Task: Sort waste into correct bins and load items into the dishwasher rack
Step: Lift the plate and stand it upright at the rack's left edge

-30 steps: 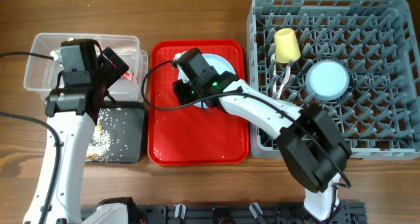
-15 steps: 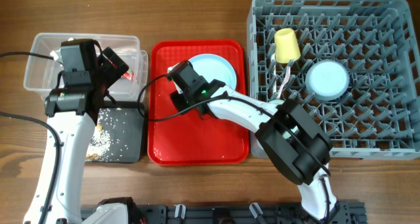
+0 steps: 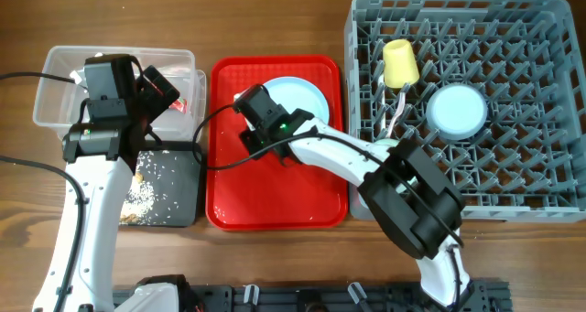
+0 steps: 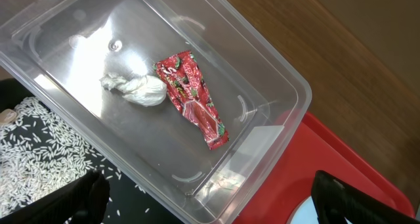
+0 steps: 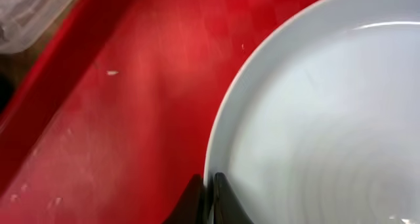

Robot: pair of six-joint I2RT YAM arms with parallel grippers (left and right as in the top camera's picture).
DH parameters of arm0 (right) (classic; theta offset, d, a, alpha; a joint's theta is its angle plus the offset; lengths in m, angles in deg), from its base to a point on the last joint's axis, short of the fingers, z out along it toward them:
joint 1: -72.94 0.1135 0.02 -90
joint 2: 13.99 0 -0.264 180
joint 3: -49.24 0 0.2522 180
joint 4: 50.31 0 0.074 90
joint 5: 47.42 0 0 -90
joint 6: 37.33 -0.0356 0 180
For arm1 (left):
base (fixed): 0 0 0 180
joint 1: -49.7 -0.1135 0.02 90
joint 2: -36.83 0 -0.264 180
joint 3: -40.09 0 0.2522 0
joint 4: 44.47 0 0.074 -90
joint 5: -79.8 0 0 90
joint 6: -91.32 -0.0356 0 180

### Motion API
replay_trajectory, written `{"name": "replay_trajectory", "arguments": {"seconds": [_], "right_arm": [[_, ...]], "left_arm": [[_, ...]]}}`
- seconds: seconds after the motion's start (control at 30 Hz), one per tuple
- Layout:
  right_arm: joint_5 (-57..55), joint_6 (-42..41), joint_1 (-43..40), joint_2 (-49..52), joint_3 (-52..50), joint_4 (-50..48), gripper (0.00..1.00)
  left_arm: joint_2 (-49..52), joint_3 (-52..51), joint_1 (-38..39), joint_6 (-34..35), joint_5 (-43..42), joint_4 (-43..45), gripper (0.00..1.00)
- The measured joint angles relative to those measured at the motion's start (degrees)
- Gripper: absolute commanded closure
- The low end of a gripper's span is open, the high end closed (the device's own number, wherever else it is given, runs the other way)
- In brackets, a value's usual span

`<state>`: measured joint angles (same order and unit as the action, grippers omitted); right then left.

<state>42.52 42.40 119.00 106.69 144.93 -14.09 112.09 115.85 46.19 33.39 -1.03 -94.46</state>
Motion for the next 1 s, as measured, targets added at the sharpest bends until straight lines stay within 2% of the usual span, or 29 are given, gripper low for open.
{"name": "replay_trajectory", "arguments": {"seconds": [0.13,0.23,0.33,0.43,0.57,0.73,1.0], "right_arm": [[2.80,-1.70,-1.03,-4.22,3.10,4.20,0.96],[9.31,-4.33,-3.98,-12.17,4.79,4.76,0.96],[17.88,-7.52,-10.08,-21.64,6.05,5.03,0.96],[28.11,-10.73,-19.56,-28.81,7.56,4.98,0.96],[40.35,-15.15,-30.64,-30.25,7.48,5.09,0.96],[48.63,-21.09,-40.02,-28.26,1.68,0.87,0.96],[53.22,-29.86,-46.93,-27.67,-10.19,-11.85,0.96]], "left_arm": [[0.00,0.00,0.00,0.00,0.00,0.02,0.00],[0.00,0.00,0.00,0.00,0.00,0.00,0.00],[0.00,0.00,0.00,0.00,0.00,0.00,0.00],[0.00,0.00,0.00,0.00,0.00,0.00,0.00],[0.00,0.00,0.00,0.00,0.00,0.00,0.00],[0.00,0.00,0.00,0.00,0.00,0.02,0.00],[0.00,0.00,0.00,0.00,0.00,0.00,0.00]]}}
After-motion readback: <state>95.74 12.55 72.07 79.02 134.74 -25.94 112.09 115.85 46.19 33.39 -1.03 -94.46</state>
